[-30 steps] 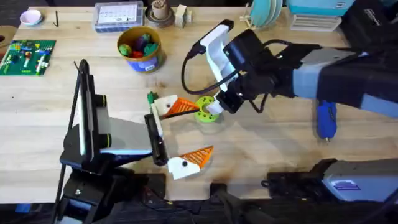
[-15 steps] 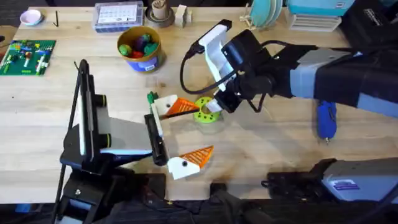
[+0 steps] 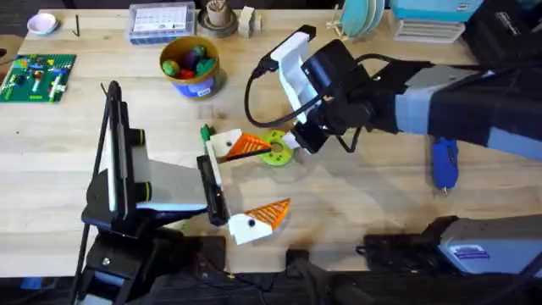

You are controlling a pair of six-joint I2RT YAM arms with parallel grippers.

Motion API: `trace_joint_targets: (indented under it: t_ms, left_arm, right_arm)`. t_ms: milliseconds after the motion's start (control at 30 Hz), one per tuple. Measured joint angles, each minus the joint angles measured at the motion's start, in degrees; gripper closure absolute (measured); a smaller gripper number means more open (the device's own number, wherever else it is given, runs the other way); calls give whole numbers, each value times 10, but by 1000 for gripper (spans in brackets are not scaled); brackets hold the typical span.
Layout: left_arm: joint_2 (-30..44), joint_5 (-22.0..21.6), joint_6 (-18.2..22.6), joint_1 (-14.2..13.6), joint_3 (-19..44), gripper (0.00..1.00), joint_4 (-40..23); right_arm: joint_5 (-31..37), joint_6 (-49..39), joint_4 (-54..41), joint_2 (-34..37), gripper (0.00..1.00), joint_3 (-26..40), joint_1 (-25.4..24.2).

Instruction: Pick up the gripper from the table and insert it into the empty holder that is missing its gripper. Then pick up a screw, insert it into the mounting hole, and use the screwdriver to tighten it. Finally, clean up the table by picking up the vegetable and placing it into the bucket.

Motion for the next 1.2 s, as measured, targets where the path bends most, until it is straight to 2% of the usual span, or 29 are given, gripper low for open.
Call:
trace_joint_targets:
  t_ms: [333, 733, 1033, 1200]
  left_arm:
    - [0, 0, 0, 0, 0, 8, 0]
    - [0, 0, 0, 0, 0, 7, 0]
    - [0, 0, 0, 0, 0, 8, 0]
    - [0, 0, 0, 0, 0, 8, 0]
  right_arm:
    - [16, 0, -4, -7, 995, 0, 0]
    - [71, -3, -17, -70, 995, 0, -30]
    - [83, -25, -37, -44, 995, 0, -36]
    - [114, -53, -39, -24, 995, 0, -36]
